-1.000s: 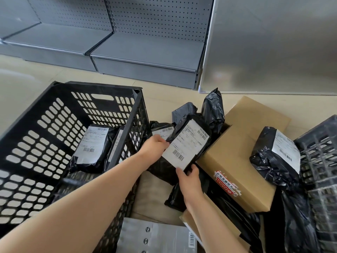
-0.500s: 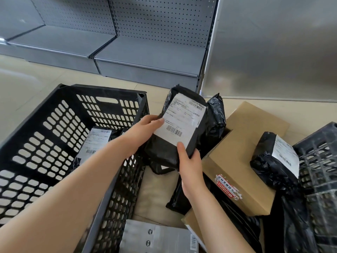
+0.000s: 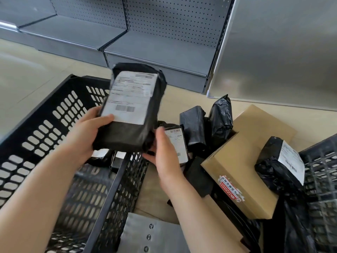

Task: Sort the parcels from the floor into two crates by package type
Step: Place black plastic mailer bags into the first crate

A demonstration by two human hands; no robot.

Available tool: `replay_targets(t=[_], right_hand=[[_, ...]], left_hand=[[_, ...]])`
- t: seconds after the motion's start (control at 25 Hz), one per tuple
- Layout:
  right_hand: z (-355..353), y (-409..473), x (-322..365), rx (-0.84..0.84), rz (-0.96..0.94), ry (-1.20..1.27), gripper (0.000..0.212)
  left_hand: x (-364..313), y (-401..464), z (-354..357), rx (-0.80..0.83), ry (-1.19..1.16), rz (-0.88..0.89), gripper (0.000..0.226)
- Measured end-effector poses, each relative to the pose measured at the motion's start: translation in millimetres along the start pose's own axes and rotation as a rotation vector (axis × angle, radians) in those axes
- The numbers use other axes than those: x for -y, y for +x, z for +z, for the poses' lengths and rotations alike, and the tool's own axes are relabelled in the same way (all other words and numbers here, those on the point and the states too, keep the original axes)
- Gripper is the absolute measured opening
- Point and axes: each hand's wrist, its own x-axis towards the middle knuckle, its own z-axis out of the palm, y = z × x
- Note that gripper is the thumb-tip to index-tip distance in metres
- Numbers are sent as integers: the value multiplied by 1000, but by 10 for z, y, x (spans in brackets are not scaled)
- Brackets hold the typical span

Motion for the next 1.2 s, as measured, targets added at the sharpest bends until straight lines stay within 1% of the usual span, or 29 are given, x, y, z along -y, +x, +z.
replay_targets(t=[0.04, 0.08, 0.2, 0.28, 0.36, 0.44, 0.56, 0.68, 0.8, 0.96, 1.04, 1.12, 1.2], right_hand=[[68, -38, -30, 37, -19, -101, 52], [142, -78, -77, 61, -37, -204, 54], [438, -182, -281, 43, -113, -397, 63], [583, -200, -409, -24, -135, -469, 58], [647, -222, -453, -26, -125, -507, 54], [649, -215, -474, -15, -118, -524, 60], [675, -220, -487, -23, -121, -511, 64], [678, -229, -497, -27, -116, -482, 65], [649, -231, -498, -1, -115, -468, 67], [667, -223, -514, -17, -135, -456, 63], [672, -219, -521, -17, -132, -461, 62], [662, -211, -525, -12, -130, -450, 62], [661, -207, -531, -11, -133, -445, 61]], left_hand=[[5, 30, -156, -33, -27, -5, 24], [10, 34, -299, -59, -51, -19, 24], [123, 58, -693, -102, -71, -104, 23], [257, 63, -902, -135, -71, -174, 20], [430, 93, -1081, -177, -4, -260, 20], [613, 103, -1195, -201, 103, -348, 28], [869, 96, -1263, -217, 198, -478, 39], [968, 108, -1296, -172, 288, -530, 42], [965, 92, -1326, -64, 358, -594, 47], [1050, 85, -1269, 143, 412, -671, 76], [1115, 117, -1205, 207, 412, -701, 82], [1208, 157, -1158, 253, 435, -738, 76], [1287, 167, -1126, 284, 450, -760, 65]])
